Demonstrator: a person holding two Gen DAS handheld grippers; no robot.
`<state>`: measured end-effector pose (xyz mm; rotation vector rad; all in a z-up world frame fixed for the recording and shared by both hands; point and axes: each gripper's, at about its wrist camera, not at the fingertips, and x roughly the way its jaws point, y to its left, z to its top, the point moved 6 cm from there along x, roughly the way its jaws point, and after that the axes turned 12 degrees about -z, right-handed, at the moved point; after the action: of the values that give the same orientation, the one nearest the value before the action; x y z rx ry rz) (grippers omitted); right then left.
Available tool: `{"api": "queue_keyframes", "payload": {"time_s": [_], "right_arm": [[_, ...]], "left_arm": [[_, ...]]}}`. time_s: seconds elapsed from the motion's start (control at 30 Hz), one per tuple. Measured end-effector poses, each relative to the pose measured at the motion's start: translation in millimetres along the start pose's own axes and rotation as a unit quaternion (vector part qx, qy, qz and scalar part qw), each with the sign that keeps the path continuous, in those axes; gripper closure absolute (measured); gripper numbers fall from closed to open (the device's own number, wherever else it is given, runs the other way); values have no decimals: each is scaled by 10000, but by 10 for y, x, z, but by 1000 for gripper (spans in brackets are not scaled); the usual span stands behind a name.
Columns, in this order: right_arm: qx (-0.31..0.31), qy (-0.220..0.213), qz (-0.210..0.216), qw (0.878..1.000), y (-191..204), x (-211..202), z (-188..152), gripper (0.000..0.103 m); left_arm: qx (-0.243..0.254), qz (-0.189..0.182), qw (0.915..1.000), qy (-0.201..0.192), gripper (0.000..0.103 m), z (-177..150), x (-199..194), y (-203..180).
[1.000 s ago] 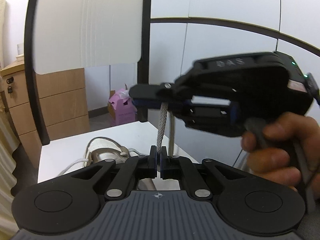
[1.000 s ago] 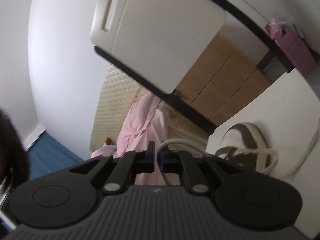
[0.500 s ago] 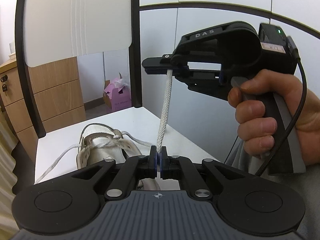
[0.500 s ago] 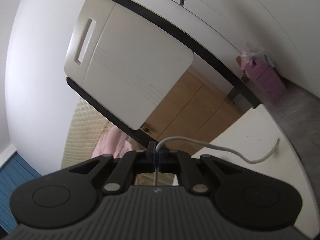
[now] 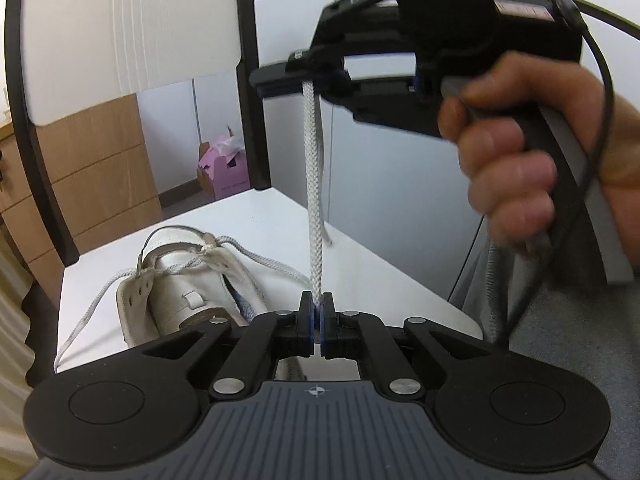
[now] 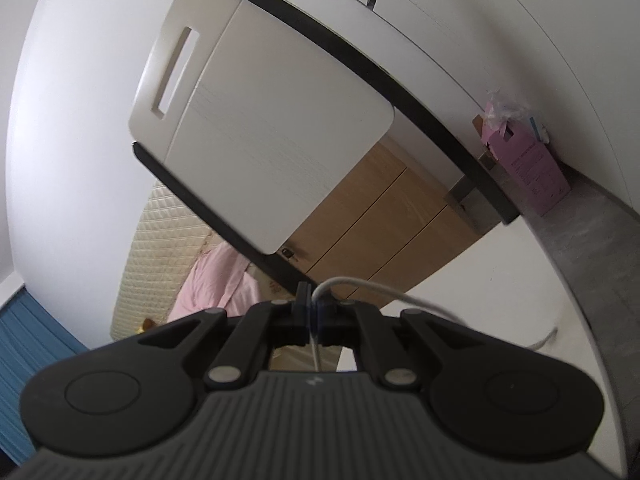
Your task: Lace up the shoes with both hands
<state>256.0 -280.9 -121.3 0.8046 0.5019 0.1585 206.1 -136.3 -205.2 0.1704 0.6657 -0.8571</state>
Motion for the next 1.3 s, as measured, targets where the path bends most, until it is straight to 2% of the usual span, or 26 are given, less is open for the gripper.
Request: {"api": "queue_keyframes", "payload": {"time_s": [0.27, 0.47, 0.6, 0.73, 0.93, 1.1, 1.2, 1.3], "right_arm": [[-382, -302, -170, 9987, 43, -28, 343, 99], [-690, -574, -205, 9958, 61, -95, 529, 99], [-874, -476, -233, 9948, 112, -111, 413, 99], [-1129, -383, -172, 9927, 229, -133, 283, 99], [-1931, -83, 8, 9811, 537, -169, -45, 99], [-2146, 285, 172, 9761, 663, -148, -307, 99], [-2299, 411, 234, 9721, 727, -143, -418, 99], [-2260, 428, 199, 9730, 727, -120, -430, 99]], "left_arm": [[45, -15, 9999, 167, 100, -49, 39, -47], [-76, -42, 10000, -17, 99, -1, -23, -23], [-292, -120, 9992, -260, 96, 70, -120, 34], [-399, -193, 9970, -634, 63, 152, -291, 70], [-578, -140, 9925, -1067, 62, 242, -496, 154], [-643, -7, 9888, -1346, 62, 309, -549, 178], [-589, -108, 9881, -1418, 62, 333, -520, 160], [-498, -200, 9900, -1306, 59, 328, -461, 104]]}}
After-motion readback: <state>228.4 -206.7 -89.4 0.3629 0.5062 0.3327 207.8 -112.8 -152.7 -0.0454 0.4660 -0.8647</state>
